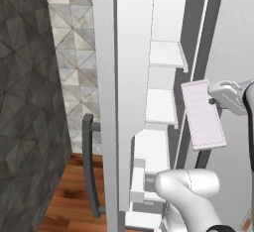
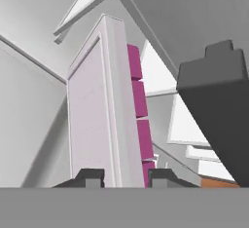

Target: The ice cube tray has been filled with water. Take the tray and place it in the freezer to make ice. Close the freezer door after placing the tray.

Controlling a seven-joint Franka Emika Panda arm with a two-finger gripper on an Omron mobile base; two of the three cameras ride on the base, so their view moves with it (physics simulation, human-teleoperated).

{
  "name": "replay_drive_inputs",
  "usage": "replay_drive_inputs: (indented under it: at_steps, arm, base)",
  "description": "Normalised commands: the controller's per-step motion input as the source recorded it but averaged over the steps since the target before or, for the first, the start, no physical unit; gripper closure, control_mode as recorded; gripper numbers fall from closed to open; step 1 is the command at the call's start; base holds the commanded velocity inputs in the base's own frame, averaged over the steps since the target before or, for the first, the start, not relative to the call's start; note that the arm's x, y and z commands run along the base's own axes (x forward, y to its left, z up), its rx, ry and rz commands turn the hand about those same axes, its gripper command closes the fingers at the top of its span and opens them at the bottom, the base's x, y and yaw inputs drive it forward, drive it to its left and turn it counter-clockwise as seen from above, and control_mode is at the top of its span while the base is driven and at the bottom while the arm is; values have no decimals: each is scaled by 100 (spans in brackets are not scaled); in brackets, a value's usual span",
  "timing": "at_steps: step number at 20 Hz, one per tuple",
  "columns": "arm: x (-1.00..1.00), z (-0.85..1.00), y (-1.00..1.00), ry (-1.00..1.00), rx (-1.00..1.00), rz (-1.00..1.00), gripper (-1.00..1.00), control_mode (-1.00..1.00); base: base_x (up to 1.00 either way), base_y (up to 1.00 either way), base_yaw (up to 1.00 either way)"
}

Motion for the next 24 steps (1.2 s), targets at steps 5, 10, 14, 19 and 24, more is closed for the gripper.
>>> replay_drive_inputs:
  at_steps: [5,10,14,19,24]
  arm:
    - [0,0,53,-11,-8,-17,100,-100]
    - [0,0,55,-10,-8,-17,100,-100]
    - [3,13,28,-4,-4,-15,100,-100]
    - [22,44,15,0,0,-15,100,-100]
    - [37,50,2,4,0,-14,100,-100]
  base:
    - [0,0,0]
    - [0,0,0]
    - [0,0,0]
    - [0,0,0]
    - [0,0,0]
